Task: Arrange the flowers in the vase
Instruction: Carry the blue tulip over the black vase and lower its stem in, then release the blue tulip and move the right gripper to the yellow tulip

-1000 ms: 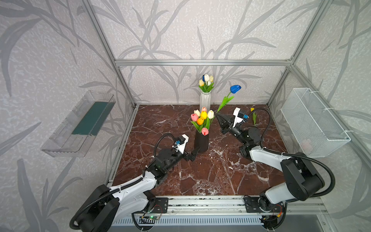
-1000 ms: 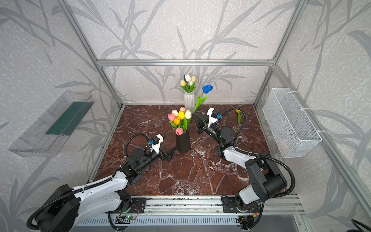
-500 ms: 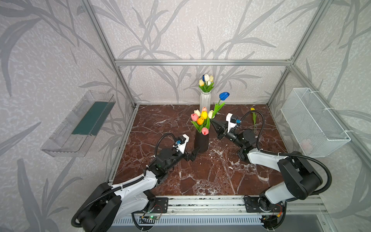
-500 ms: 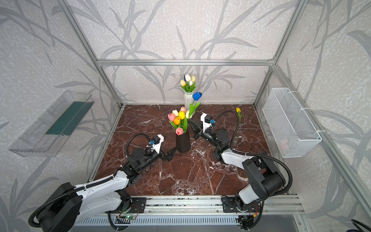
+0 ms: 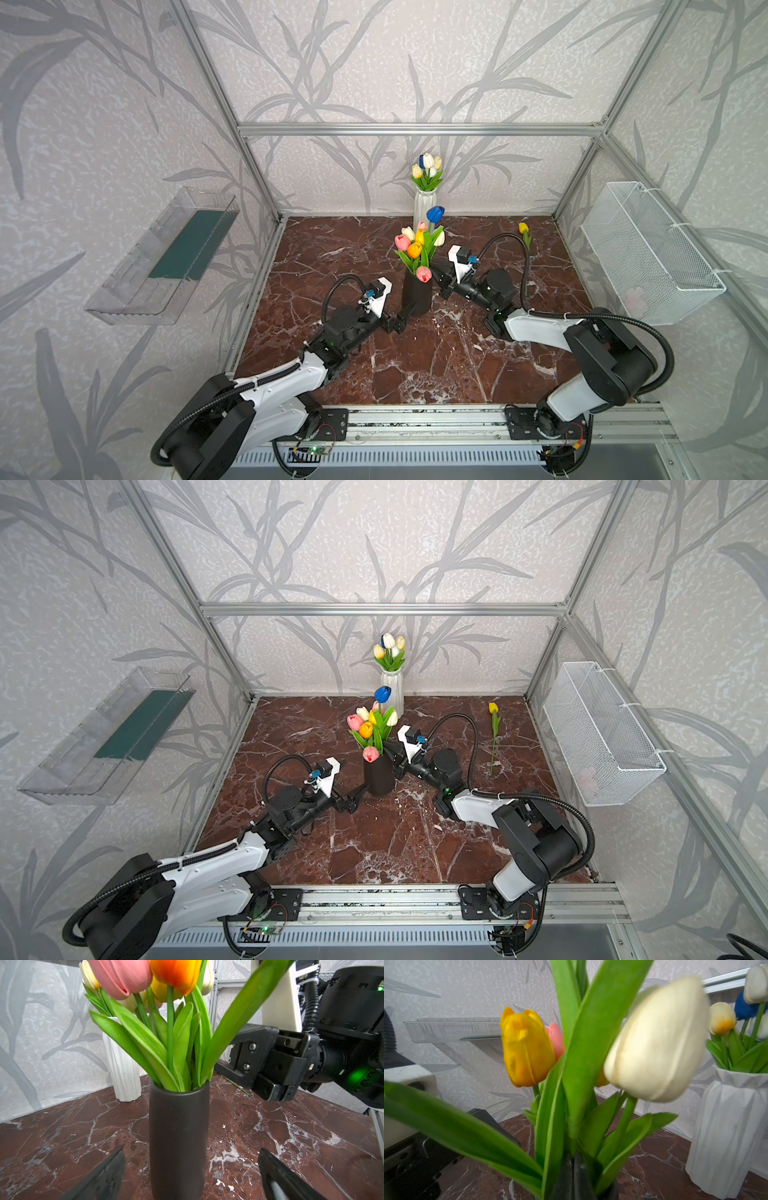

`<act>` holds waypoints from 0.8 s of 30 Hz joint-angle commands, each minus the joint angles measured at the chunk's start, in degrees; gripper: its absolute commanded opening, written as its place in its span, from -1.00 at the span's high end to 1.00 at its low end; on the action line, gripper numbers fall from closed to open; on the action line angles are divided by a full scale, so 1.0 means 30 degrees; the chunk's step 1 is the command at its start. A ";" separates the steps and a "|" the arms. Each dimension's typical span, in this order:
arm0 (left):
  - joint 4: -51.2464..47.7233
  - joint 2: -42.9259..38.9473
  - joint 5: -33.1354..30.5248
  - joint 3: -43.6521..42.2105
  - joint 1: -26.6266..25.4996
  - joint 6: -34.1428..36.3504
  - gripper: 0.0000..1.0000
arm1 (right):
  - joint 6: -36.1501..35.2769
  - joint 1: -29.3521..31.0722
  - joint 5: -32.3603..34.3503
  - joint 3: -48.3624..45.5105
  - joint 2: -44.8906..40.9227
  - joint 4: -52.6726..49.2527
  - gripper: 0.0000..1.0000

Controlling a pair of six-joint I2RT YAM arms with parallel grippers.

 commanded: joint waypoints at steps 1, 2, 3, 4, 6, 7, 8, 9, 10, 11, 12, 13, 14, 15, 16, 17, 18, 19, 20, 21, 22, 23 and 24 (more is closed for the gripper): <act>0.0690 -0.0113 -0.0212 -0.0228 0.0063 -0.0052 -0.99 | -0.0744 0.0175 0.0201 -0.0196 -0.0027 -0.0361 1.00; 0.0714 -0.0062 -0.0249 -0.0267 0.0081 -0.0045 -0.99 | -0.0904 0.0229 0.0261 -0.0203 -0.0081 -0.0523 1.00; 0.0841 0.0025 -0.0313 -0.0279 0.0067 -0.0041 -0.99 | -0.1088 0.0265 0.0329 -0.0203 -0.0157 -0.0695 1.00; 0.0934 0.0105 -0.0347 -0.0274 0.0063 -0.0045 -0.99 | -0.1166 0.0266 0.0362 -0.0225 -0.0223 -0.0807 1.00; 0.1056 0.0260 -0.0339 -0.0242 0.0076 -0.0100 -0.99 | -0.1286 0.0296 0.0500 -0.0261 -0.0318 -0.0989 0.93; 0.1068 0.0319 -0.0263 -0.0191 0.0062 -0.0117 -0.99 | -0.1374 0.0299 0.0577 -0.0315 -0.0348 -0.1028 0.90; 0.1086 0.0405 -0.0256 -0.0161 0.0063 -0.0131 -0.99 | -0.1390 0.0307 0.0687 -0.0391 -0.0404 -0.1035 0.85; 0.1135 0.0512 -0.0229 -0.0132 0.0066 -0.0131 -0.99 | -0.1443 0.0304 0.0805 -0.0486 -0.0463 -0.1034 0.81; 0.1229 0.0622 -0.0256 -0.0119 0.0076 -0.0105 -0.99 | -0.1491 0.0303 0.0909 -0.0574 -0.0510 -0.1035 0.79; 0.1406 0.0742 -0.0251 -0.0102 0.0065 -0.0103 -1.00 | -0.1550 0.0298 0.0995 -0.0655 -0.0553 -0.1007 0.74; 0.1600 0.0888 -0.0252 -0.0115 0.0071 -0.0103 -0.99 | -0.1613 0.0298 0.1078 -0.0748 -0.0634 -0.1010 0.68; 0.1730 0.0962 -0.0229 -0.0111 0.0083 -0.0131 -0.99 | -0.1640 0.0312 0.1138 -0.0811 -0.0713 -0.1006 0.66; 0.1753 0.0999 -0.0260 -0.0103 0.0084 -0.0187 -0.99 | -0.1632 0.0296 0.1274 -0.0847 -0.0796 -0.1060 0.65; 0.1719 0.1023 -0.0217 -0.0066 0.0067 -0.0189 -0.99 | -0.1666 0.0303 0.1325 -0.0899 -0.0896 -0.1119 0.63; 0.1686 0.1063 -0.0173 -0.0036 0.0069 -0.0191 -1.00 | -0.1719 0.0296 0.1267 -0.0956 -0.1000 -0.1136 0.58; 0.1654 0.1087 -0.0160 -0.0013 0.0071 -0.0169 -0.99 | -0.1748 0.0304 0.1318 -0.1030 -0.1121 -0.1178 0.52; 0.1701 0.1132 -0.0197 0.0009 0.0066 -0.0163 -0.99 | -0.1734 0.0310 0.1456 -0.1131 -0.1262 -0.1207 0.48; 0.1760 0.1173 -0.0223 0.0015 0.0066 -0.0162 -0.99 | -0.1809 0.0293 0.1503 -0.1218 -0.1424 -0.1233 0.44; 0.1827 0.1177 -0.0223 -0.0006 0.0063 -0.0162 -0.99 | -0.1891 0.0296 0.1549 -0.1326 -0.1626 -0.1335 0.40; 0.1789 0.1149 -0.0189 0.0026 0.0076 -0.0188 -0.99 | -0.1922 0.0310 0.1613 -0.1388 -0.1888 -0.1594 0.38; 0.1742 0.1112 -0.0178 0.0059 0.0065 -0.0191 -0.99 | -0.1994 0.0303 0.1622 -0.1430 -0.2170 -0.1871 0.35; 0.1605 0.1046 -0.0146 0.0103 0.0079 -0.0162 -0.99 | -0.2105 0.0286 0.1622 -0.1516 -0.2548 -0.2196 0.32; 0.1493 0.0975 -0.0131 0.0137 0.0071 -0.0101 -0.99 | -0.2215 0.0295 0.1648 -0.1692 -0.2983 -0.2495 0.29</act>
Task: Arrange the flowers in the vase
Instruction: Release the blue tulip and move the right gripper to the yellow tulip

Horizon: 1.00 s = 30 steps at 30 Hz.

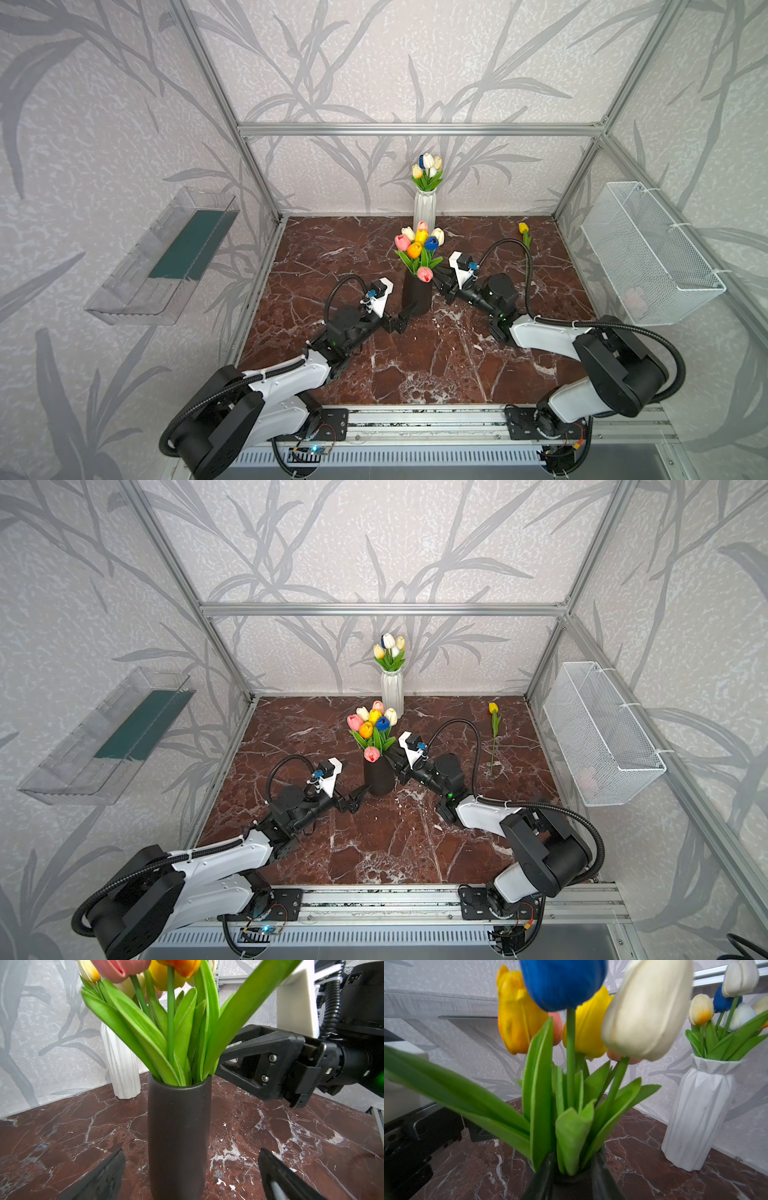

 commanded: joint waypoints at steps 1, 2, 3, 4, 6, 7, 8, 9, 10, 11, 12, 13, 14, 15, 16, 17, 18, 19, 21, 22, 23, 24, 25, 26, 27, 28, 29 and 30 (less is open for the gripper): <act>0.0355 -0.0185 0.0012 0.0289 0.0074 0.0006 -0.99 | -0.0684 0.0060 0.0345 -0.0535 -0.1626 -0.0810 0.24; 0.0348 -0.0230 -0.0025 0.0303 0.0086 0.0049 -0.99 | -0.0777 0.0056 0.0482 -0.0863 -0.2159 -0.0818 0.17; 0.0352 -0.0329 -0.0033 0.0342 0.0089 0.0096 -0.99 | -0.0890 0.0056 0.0663 -0.1150 -0.2783 -0.0923 0.12; 0.0312 -0.0417 -0.0003 0.0386 0.0074 0.0136 -0.99 | -0.1007 0.0029 0.0871 -0.1323 -0.3397 -0.1223 0.09; -0.0035 -0.0744 0.0189 0.0621 0.0088 0.0167 -0.99 | -0.1108 -0.0052 0.1624 -0.1376 -0.4872 -0.2846 0.05; -0.0336 -0.0865 0.0362 0.0783 0.0066 0.0245 -0.99 | -0.1074 -0.0150 0.2046 -0.1375 -0.5462 -0.3521 0.04; -0.0823 -0.0983 0.0680 0.0997 0.0050 0.0431 -0.99 | -0.1132 -0.0349 0.2478 -0.1453 -0.6057 -0.4078 0.04; -0.1520 -0.1049 0.1055 0.1258 0.0050 0.0730 -0.99 | -0.1116 -0.0635 0.3002 -0.1541 -0.6652 -0.4580 0.03; -0.2045 -0.1011 0.1387 0.1464 0.0053 0.1021 -0.99 | -0.1114 -0.0964 0.3468 -0.1579 -0.7067 -0.5016 0.02; -0.2439 -0.0915 0.1742 0.1581 0.0047 0.1335 -0.99 | -0.1050 -0.1391 0.4167 -0.1482 -0.7404 -0.5655 -0.01; -0.2489 -0.0701 0.2047 0.1546 0.0047 0.1508 -0.99 | -0.0939 -0.1904 0.5062 -0.1147 -0.7552 -0.6881 -0.03; -0.2299 -0.0526 0.2266 0.1463 0.0073 0.1544 -0.99 | -0.0715 -0.2405 0.5912 -0.0642 -0.7573 -0.8261 -0.03; -0.2019 -0.0376 0.2467 0.1311 0.0063 0.1479 -0.99 | -0.0281 -0.3113 0.6734 0.0028 -0.7461 -0.9832 -0.03; -0.1852 -0.0320 0.2701 0.1106 0.0048 0.1400 -0.99 | 0.0331 -0.3870 0.7346 0.0743 -0.7208 -1.1328 -0.03; -0.1782 -0.0341 0.2936 0.0975 0.0051 0.1374 -0.99 | 0.1016 -0.4711 0.7942 0.1336 -0.6947 -1.2704 -0.03; -0.1752 -0.0391 0.3191 0.0804 0.0022 0.1340 -0.99 | 0.1840 -0.5716 0.8305 0.2029 -0.6457 -1.3999 -0.05; -0.1750 -0.0476 0.3443 0.0664 0.0009 0.1396 -0.99 | 0.2491 -0.6820 0.8385 0.2913 -0.5778 -1.5751 -0.05; -0.1750 -0.0587 0.3555 0.0496 -0.0010 0.1376 -0.99 | 0.3028 -0.7739 0.8257 0.3682 -0.5055 -1.7047 -0.05; -0.1758 -0.0934 0.3602 0.0037 -0.0019 0.1316 -0.99 | 0.3708 -0.9566 0.7873 0.5163 -0.3384 -1.9464 -0.07; -0.1765 -0.1135 0.3659 -0.0152 -0.0038 0.1266 -0.99 | 0.3598 -1.0168 0.7801 0.5876 -0.2557 -2.0277 -0.08; -0.1914 -0.1437 0.3805 -0.0357 -0.0047 0.1230 -0.99 | 0.3380 -1.0730 0.7915 0.6859 -0.1484 -2.1319 -0.09; -0.2213 -0.1762 0.3881 -0.0500 -0.0054 0.1222 -0.99 | 0.3051 -1.1209 0.8000 0.7962 -0.0390 -2.2473 -0.11; -0.2449 -0.1985 0.4043 -0.0605 -0.0069 0.1249 -0.99 | 0.2663 -1.1532 0.8016 0.8878 0.0531 -2.3348 -0.12; -0.2762 -0.2291 0.4113 -0.0711 -0.0055 0.1280 -0.99 | 0.2266 -1.1898 0.8131 0.9879 0.1618 -2.4095 -0.14; -0.3186 -0.2595 0.4177 -0.0757 -0.0091 0.1313 -0.99 | 0.1953 -1.2278 0.8149 1.0857 0.2644 -2.4792 -0.15; -0.3571 -0.2907 0.4218 -0.0809 -0.0087 0.1368 -0.99 | 0.1714 -1.2620 0.8148 1.1973 0.3719 -2.5668 -0.16; -0.3955 -0.3222 0.4204 -0.0835 -0.0084 0.1378 -0.99 | 0.1583 -1.2939 0.8217 1.2933 0.4824 -2.6350 -0.16; -0.4416 -0.3579 0.4179 -0.0838 -0.0090 0.1439 -0.99 | 0.1420 -1.3262 0.8230 1.3999 0.6000 -2.6993 -0.16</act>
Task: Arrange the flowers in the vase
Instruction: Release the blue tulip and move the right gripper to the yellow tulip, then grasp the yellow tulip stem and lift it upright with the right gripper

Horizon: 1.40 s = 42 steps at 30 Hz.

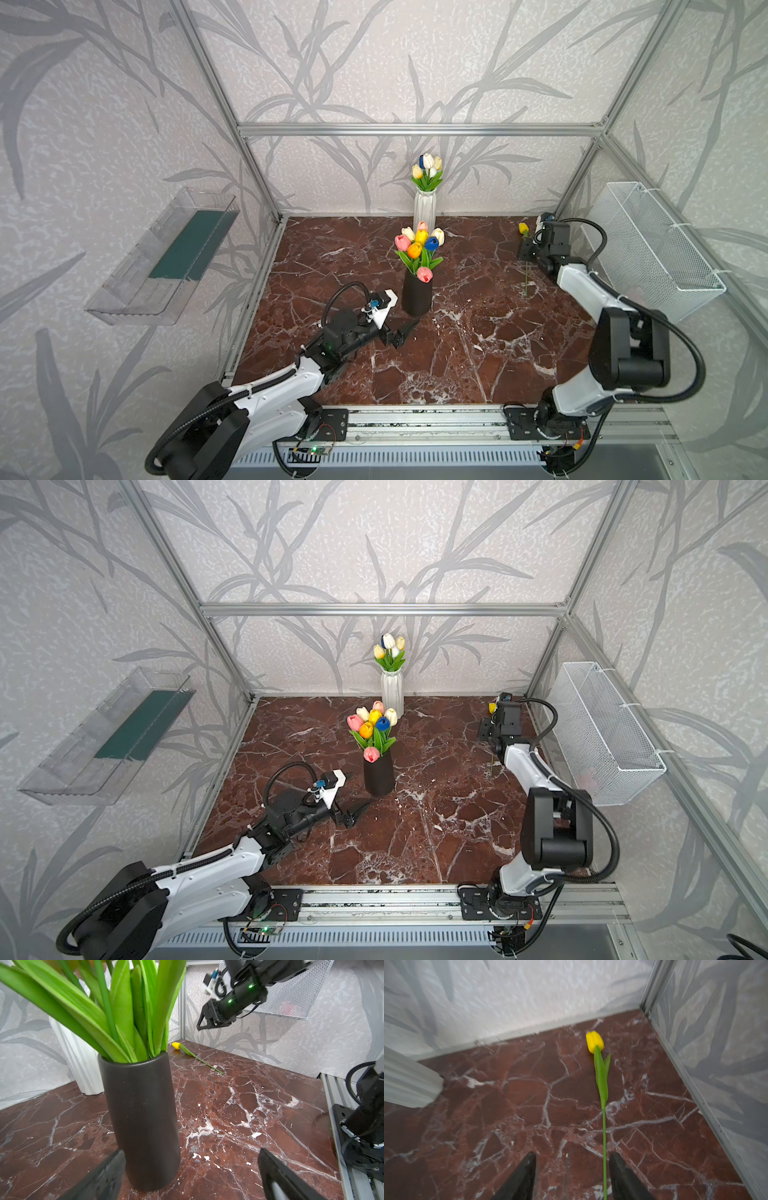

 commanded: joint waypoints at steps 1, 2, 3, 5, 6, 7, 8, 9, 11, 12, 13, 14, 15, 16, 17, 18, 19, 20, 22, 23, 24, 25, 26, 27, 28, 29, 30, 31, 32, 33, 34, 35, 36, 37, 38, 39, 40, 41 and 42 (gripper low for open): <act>-0.1335 -0.1179 0.0419 -0.0252 -0.0051 0.0556 -0.99 | -0.0835 -0.0901 -0.0110 0.3121 0.2912 -0.4423 -0.15; -0.1568 -0.1408 0.0338 -0.0279 -0.0040 0.0622 -0.99 | -0.0984 -0.1097 -0.0501 0.4256 0.3905 -0.5212 -0.14; -0.1785 -0.1659 0.0210 -0.0315 -0.0055 0.0708 -0.99 | -0.1111 -0.1243 -0.0533 0.5705 0.5112 -0.6393 -0.10; -0.2033 -0.1960 0.0023 -0.0319 -0.0033 0.0874 -0.99 | -0.1350 -0.1373 -0.0164 0.8464 0.7125 -0.8901 -0.01; -0.2111 -0.2064 0.0019 -0.0340 -0.0052 0.0919 -0.99 | -0.1383 -0.1411 -0.0024 0.9484 0.7990 -0.9746 0.02; -0.2112 -0.2098 0.0048 -0.0300 -0.0045 0.0919 -0.99 | -0.1379 -0.1433 0.0028 1.0196 0.8678 -1.0312 0.03; -0.2097 -0.2106 0.0116 -0.0277 -0.0051 0.0935 -0.99 | -0.1337 -0.1444 0.0067 1.0605 0.9130 -1.0623 0.04; -0.2012 -0.2048 0.0234 -0.0248 -0.0028 0.0886 -0.99 | -0.1283 -0.1447 0.0033 1.0897 0.9493 -1.0880 0.07; -0.1673 -0.1726 0.0330 -0.0279 -0.0056 0.0821 -0.99 | -0.1165 -0.1448 0.0049 1.0981 0.9899 -1.0904 0.09; -0.1389 -0.1515 0.0435 -0.0318 -0.0055 0.0799 -0.99 | -0.1182 -0.1444 0.0081 1.0973 1.0082 -1.0755 0.13; -0.1204 -0.1333 0.0514 -0.0360 -0.0054 0.0817 -0.99 | -0.1201 -0.1447 -0.0076 1.0931 1.0163 -1.0603 0.16; -0.1132 -0.1228 0.0593 -0.0337 -0.0037 0.0848 -0.99 | -0.1246 -0.1442 -0.0248 1.0879 1.0216 -1.0426 0.16; -0.1102 -0.1141 0.0705 -0.0312 -0.0032 0.0846 -0.99 | -0.1293 -0.1441 -0.0334 1.0917 1.0283 -1.0357 0.16; -0.1102 -0.1104 0.0808 -0.0248 -0.0053 0.0861 -0.99 | -0.1285 -0.1440 -0.0285 1.1089 1.0436 -1.0500 0.20; -0.1129 -0.1052 0.0824 -0.0179 -0.0057 0.0875 -0.99 | -0.1305 -0.1447 -0.0132 1.1294 1.0635 -1.0760 0.24; -0.1088 -0.1008 0.0763 -0.0140 -0.0032 0.0861 -0.99 | -0.1306 -0.1429 0.0104 1.1514 1.0872 -1.1012 0.30; -0.0976 -0.0932 0.0708 -0.0175 -0.0032 0.0901 -0.99 | -0.1260 -0.1447 0.0265 1.1640 1.1057 -1.1214 0.35; -0.0904 -0.0872 0.0624 -0.0174 -0.0051 0.0974 -0.99 | -0.1183 -0.1448 0.0322 1.1660 1.1238 -1.1317 0.40; -0.0867 -0.0868 0.0428 -0.0146 -0.0058 0.1020 -0.99 | -0.0904 -0.1420 0.0604 1.1545 1.1400 -1.1376 0.49; -0.0882 -0.0939 0.0351 -0.0137 -0.0055 0.0982 -0.99 | -0.0795 -0.1418 0.0682 1.1503 1.1450 -1.1326 0.55; -0.0947 -0.1034 0.0320 -0.0124 -0.0052 0.0934 -0.99 | -0.0750 -0.1411 0.0745 1.1455 1.1468 -1.1324 0.61; -0.1007 -0.1166 0.0250 -0.0115 -0.0052 0.0907 -0.99 | -0.0662 -0.1389 0.0870 1.1455 1.1504 -1.1359 0.67; -0.1056 -0.1266 0.0231 -0.0109 -0.0046 0.0914 -0.99 | -0.0564 -0.1389 0.0973 1.1412 1.1530 -1.1396 0.72; -0.1145 -0.1400 0.0187 -0.0144 -0.0045 0.0973 -0.99 | -0.0535 -0.1389 0.0997 1.1365 1.1521 -1.1366 0.81; -0.1267 -0.1496 0.0122 -0.0178 -0.0037 0.1035 -0.99 | -0.0518 -0.1389 0.1068 1.1356 1.1455 -1.1550 0.89; -0.1316 -0.1563 0.0042 -0.0190 -0.0053 0.1037 -0.99 | -0.0514 -0.1388 0.1099 1.1135 1.1285 -1.1440 0.94; -0.1354 -0.1646 0.0024 -0.0206 -0.0036 0.1069 -0.99 | -0.0491 -0.1389 0.1077 1.0705 1.0919 -1.1121 0.98; -0.1397 -0.1701 0.0101 -0.0167 -0.0052 0.1038 -0.99 | -0.0411 -0.1389 0.0905 1.0173 1.0453 -1.0781 1.00; -0.1473 -0.1736 0.0232 -0.0112 -0.0053 0.0994 -0.99 | -0.0340 -0.1358 0.0727 0.9693 0.9950 -1.0454 1.00; -0.1524 -0.1751 0.0391 -0.0015 -0.0054 0.0958 -0.99 | -0.0245 -0.1359 0.0436 0.9026 0.9304 -0.9976 1.00; -0.1539 -0.1743 0.0562 0.0071 -0.0043 0.0920 -0.99 | -0.0208 -0.1283 0.0118 0.8285 0.8644 -0.9279 1.00; -0.1539 -0.1707 0.0722 0.0156 -0.0052 0.0914 -0.99 | -0.0135 -0.1256 -0.0093 0.7630 0.7915 -0.8725 1.00; -0.1533 -0.1660 0.0869 0.0250 -0.0053 0.0963 -0.99 | 0.0004 -0.1186 -0.0381 0.6833 0.7098 -0.8137 1.00; -0.1537 -0.1617 0.0906 0.0314 -0.0041 0.1029 -0.99 | 0.0131 -0.1131 -0.0606 0.6192 0.6313 -0.7547 1.00; -0.1569 -0.1601 0.0890 0.0394 -0.0030 0.1065 -0.99 | 0.0285 -0.1083 -0.0820 0.5486 0.5581 -0.6963 1.00; -0.1564 -0.1624 0.0861 0.0449 -0.0048 0.1114 -0.99 | 0.0410 -0.0996 -0.1027 0.4655 0.4740 -0.6249 1.00; -0.1620 -0.1666 0.0731 0.0519 -0.0054 0.1128 -0.99 | 0.0566 -0.0908 -0.1313 0.3826 0.3904 -0.5529 1.00; -0.1585 -0.1710 0.0473 0.0522 -0.0053 0.1077 -0.99 | 0.0706 -0.0813 -0.1550 0.3106 0.3169 -0.4899 1.00; -0.1449 -0.1745 0.0090 0.0520 -0.0052 0.0941 -0.99 | 0.0842 -0.0655 -0.1815 0.2221 0.2275 -0.4068 1.00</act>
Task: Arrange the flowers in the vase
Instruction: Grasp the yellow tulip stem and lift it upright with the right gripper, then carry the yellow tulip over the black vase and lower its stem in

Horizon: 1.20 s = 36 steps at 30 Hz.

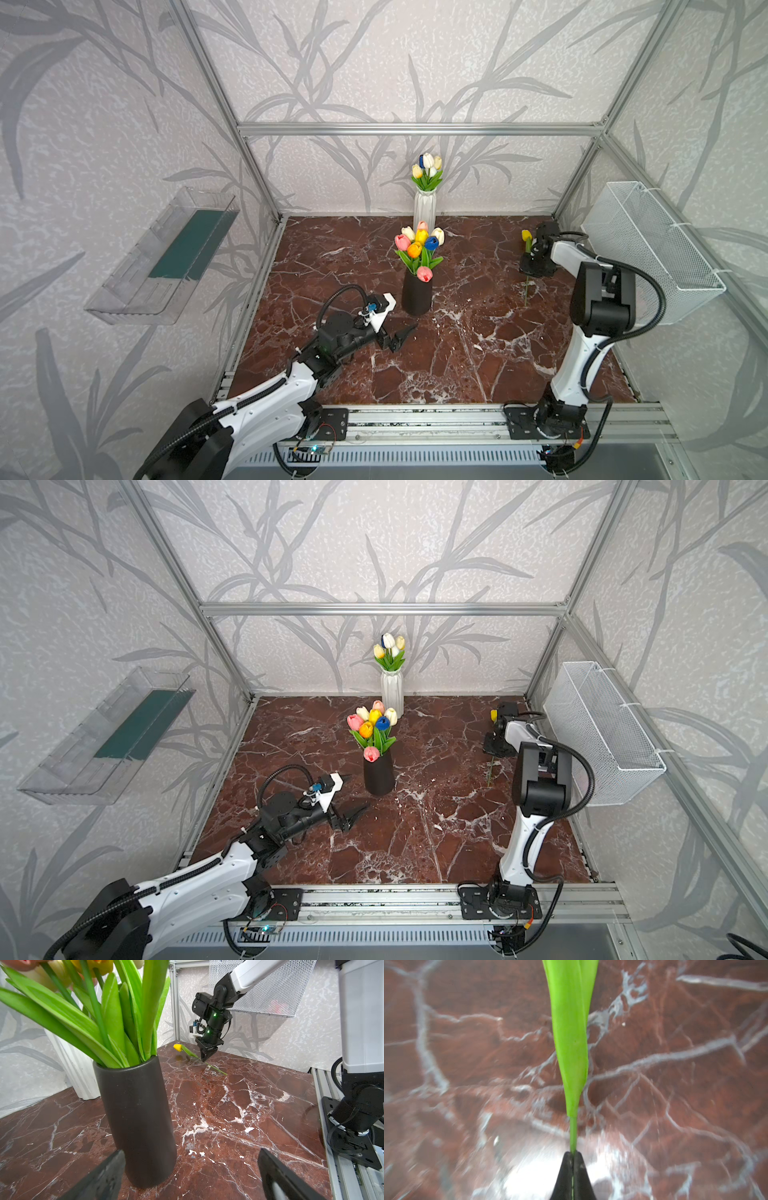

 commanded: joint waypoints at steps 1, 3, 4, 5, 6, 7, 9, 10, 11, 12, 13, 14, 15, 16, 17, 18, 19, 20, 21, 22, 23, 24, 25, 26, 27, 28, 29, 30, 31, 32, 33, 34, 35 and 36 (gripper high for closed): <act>0.0322 -0.0319 -0.0609 0.0474 -0.0025 0.0278 -0.99 | 0.0679 0.0503 -0.1503 -0.2056 -0.3230 0.3612 1.00; 0.1024 -0.0401 -0.1565 0.0282 -0.0034 -0.0174 -0.99 | 0.0640 0.0945 -0.2203 -0.3911 -0.5217 0.5591 1.00; 0.1657 -0.0400 -0.2086 0.0105 -0.0024 -0.0269 -0.99 | 0.0489 0.1258 -0.2464 -0.4874 -0.6238 0.6700 1.00; 0.2185 -0.0400 -0.2447 -0.0024 -0.0005 -0.0353 -0.99 | 0.0444 0.1529 -0.2573 -0.5718 -0.7116 0.7587 1.00; 0.2680 -0.0401 -0.2790 -0.0109 -0.0012 -0.0438 -0.99 | 0.0502 0.1892 -0.2721 -0.6758 -0.8142 0.8736 1.00; 0.2911 -0.0400 -0.3169 -0.0091 0.0031 -0.0525 -0.99 | 0.0592 0.2153 -0.3049 -0.7848 -0.9116 0.9972 1.00; 0.3114 -0.0352 -0.3500 -0.0028 0.0062 -0.0590 -0.99 | 0.0694 0.2753 -0.3696 -0.9582 -1.1066 1.2249 1.00; 0.3286 -0.0244 -0.3569 0.0026 0.0097 -0.0600 -0.99 | 0.0548 0.3238 -0.3906 -1.0480 -1.2021 1.3696 1.00; 0.3418 -0.0170 -0.3625 0.0036 0.0118 -0.0592 -0.99 | 0.0331 0.3694 -0.4030 -1.1103 -1.2807 1.4663 1.00; 0.3582 -0.0040 -0.3719 0.0061 0.0127 -0.0601 -0.99 | 0.0113 0.4221 -0.4136 -1.1761 -1.3715 1.5608 1.00; 0.3783 0.0059 -0.3782 0.0090 0.0142 -0.0652 -0.99 | -0.0011 0.4690 -0.4388 -1.2361 -1.4512 1.6647 1.00; 0.3931 0.0149 -0.3864 0.0091 0.0150 -0.0659 -0.99 | -0.0052 0.5016 -0.4860 -1.2791 -1.5084 1.7517 1.00; 0.4055 0.0264 -0.3939 0.0069 0.0139 -0.0710 -0.99 | -0.0070 0.5334 -0.5406 -1.3207 -1.5657 1.8424 1.00; 0.4153 0.0352 -0.3992 0.0121 0.0137 -0.0747 -0.99 | 0.0080 0.5654 -0.5813 -1.3748 -1.6262 1.9466 1.00; 0.4241 0.0440 -0.4013 0.0152 0.0135 -0.0769 -0.99 | 0.0276 0.5856 -0.6372 -1.4215 -1.6681 2.0542 1.00; 0.4355 0.0547 -0.4015 0.0169 0.0147 -0.0773 -0.99 | 0.0553 0.6047 -0.7202 -1.4674 -1.7053 2.1798 1.00; 0.4478 0.0671 -0.4044 0.0189 0.0156 -0.0762 -0.99 | 0.0784 0.6264 -0.7889 -1.5030 -1.7379 2.2795 1.00; 0.4609 0.0762 -0.4096 0.0194 0.0150 -0.0769 -0.99 | 0.0964 0.6520 -0.8311 -1.5363 -1.7603 2.3732 1.00; 0.4740 0.0851 -0.4145 0.0245 0.0140 -0.0802 -0.99 | 0.1142 0.6869 -0.8707 -1.5760 -1.7812 2.5053 1.00; 0.4775 0.0911 -0.4181 0.0271 0.0136 -0.0878 -0.99 | 0.1271 0.7346 -0.8951 -1.6058 -1.7946 2.5995 1.00; 0.4761 0.0969 -0.4202 0.0333 0.0135 -0.0915 -0.99 | 0.1335 0.7769 -0.9023 -1.6195 -1.8035 2.6478 1.00; 0.4750 0.1010 -0.4168 0.0411 0.0141 -0.0895 -0.99 | 0.1432 0.8254 -0.8971 -1.6332 -1.8128 2.6799 1.00; 0.4662 0.1033 -0.4159 0.0493 0.0141 -0.0894 -0.99 | 0.1457 0.8780 -0.9067 -1.6469 -1.8136 2.7335 1.00; 0.4590 0.1035 -0.4161 0.0539 0.0154 -0.0872 -0.99 | 0.1418 0.9194 -0.9127 -1.6564 -1.8133 2.7657 1.00; 0.4585 0.1072 -0.4207 0.0540 0.0135 -0.0843 -0.99 | 0.1336 0.9680 -0.8967 -1.6648 -1.8111 2.7913 1.00; 0.4659 0.1134 -0.4228 0.0538 0.0144 -0.0835 -0.99 | 0.1218 1.0132 -0.8793 -1.6695 -1.7956 2.8214 1.00; 0.4754 0.1199 -0.4290 0.0521 0.0162 -0.0835 -0.99 | 0.1143 1.0409 -0.8658 -1.6668 -1.7768 2.8438 1.00; 0.4784 0.1262 -0.4275 0.0523 0.0147 -0.0850 -0.99 | 0.1138 1.0682 -0.8441 -1.6667 -1.7457 2.8861 1.00; 0.4808 0.1338 -0.4255 0.0532 0.0143 -0.0879 -0.99 | 0.1251 1.0921 -0.8264 -1.6667 -1.7106 2.9525 1.00; 0.4794 0.1426 -0.4209 0.0600 0.0135 -0.0893 -0.99 | 0.1421 1.1059 -0.8110 -1.6645 -1.6790 3.0139 1.00; 0.4736 0.1524 -0.4172 0.0652 0.0153 -0.0894 -0.99 | 0.1646 1.1221 -0.7910 -1.6598 -1.6335 3.0979 1.00; 0.4685 0.1654 -0.4132 0.0703 0.0154 -0.0865 -0.99 | 0.1823 1.1391 -0.7867 -1.6432 -1.5830 3.1736 1.00; 0.4760 0.1755 -0.4112 0.0722 0.0135 -0.0864 -0.99 | 0.1892 1.1551 -0.7815 -1.6256 -1.5305 3.2311 1.00; 0.4908 0.1900 -0.4110 0.0716 0.0149 -0.0886 -0.99 | 0.1965 1.1748 -0.7724 -1.6045 -1.4599 3.3108 1.00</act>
